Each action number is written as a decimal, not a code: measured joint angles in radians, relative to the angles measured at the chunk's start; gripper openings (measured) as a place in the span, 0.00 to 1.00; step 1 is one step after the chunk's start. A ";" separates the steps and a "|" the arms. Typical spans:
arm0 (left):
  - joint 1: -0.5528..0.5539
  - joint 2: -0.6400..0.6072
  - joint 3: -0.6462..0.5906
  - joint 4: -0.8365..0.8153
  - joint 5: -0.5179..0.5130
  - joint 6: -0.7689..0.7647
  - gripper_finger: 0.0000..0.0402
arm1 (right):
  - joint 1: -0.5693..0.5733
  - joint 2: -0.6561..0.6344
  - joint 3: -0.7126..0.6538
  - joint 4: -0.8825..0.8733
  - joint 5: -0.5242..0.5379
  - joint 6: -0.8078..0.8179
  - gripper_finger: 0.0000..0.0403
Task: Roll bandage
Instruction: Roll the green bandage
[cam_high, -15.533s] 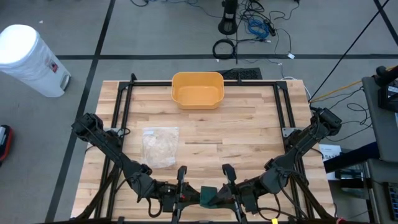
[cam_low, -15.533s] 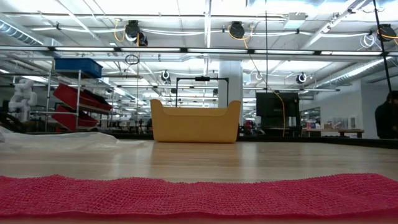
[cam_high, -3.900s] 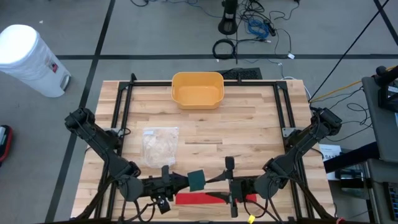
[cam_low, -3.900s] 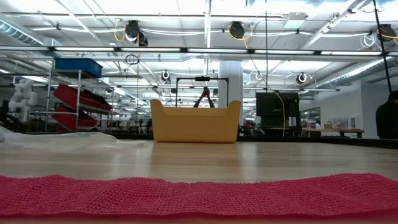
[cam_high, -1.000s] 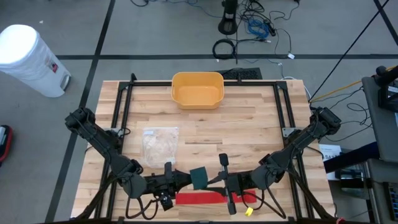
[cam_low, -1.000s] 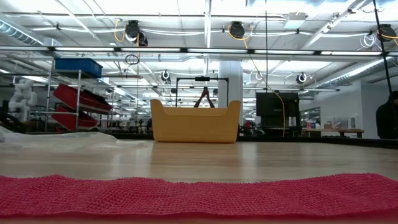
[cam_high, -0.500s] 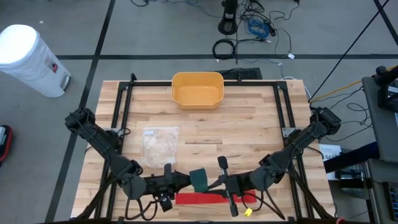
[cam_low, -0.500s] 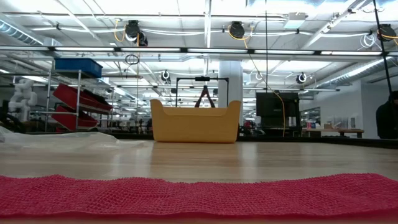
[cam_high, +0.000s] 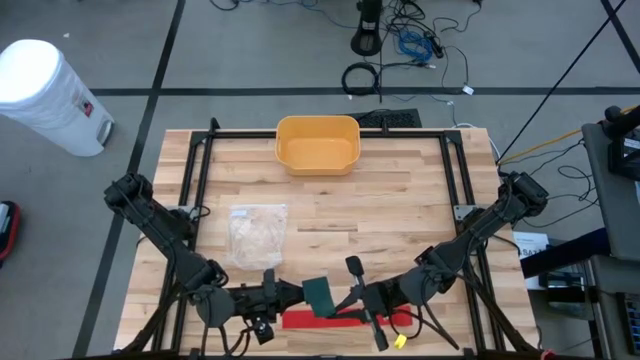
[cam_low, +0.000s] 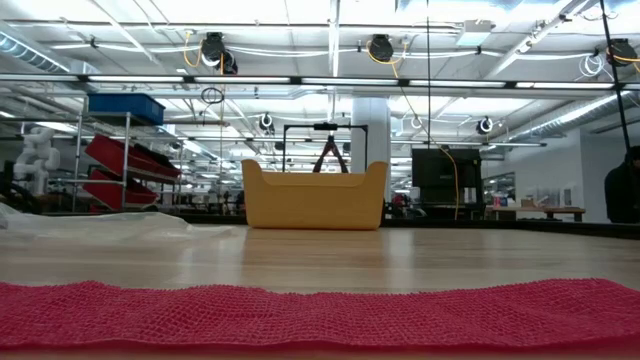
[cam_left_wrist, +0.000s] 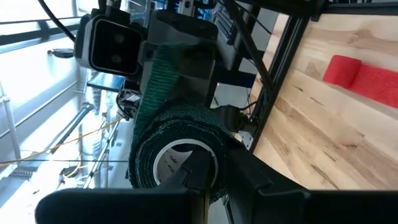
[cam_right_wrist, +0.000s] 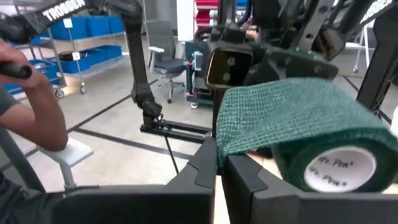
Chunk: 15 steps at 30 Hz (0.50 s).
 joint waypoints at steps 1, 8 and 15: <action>0.000 0.000 0.000 0.001 -0.001 0.000 0.10 | -0.002 0.000 0.000 -0.006 0.000 0.000 0.04; 0.000 0.000 0.000 0.003 -0.006 0.000 0.10 | -0.003 0.000 0.000 -0.021 -0.001 0.026 0.11; 0.000 0.000 0.000 0.002 -0.006 0.000 0.10 | -0.003 0.000 0.000 -0.044 0.001 0.046 0.16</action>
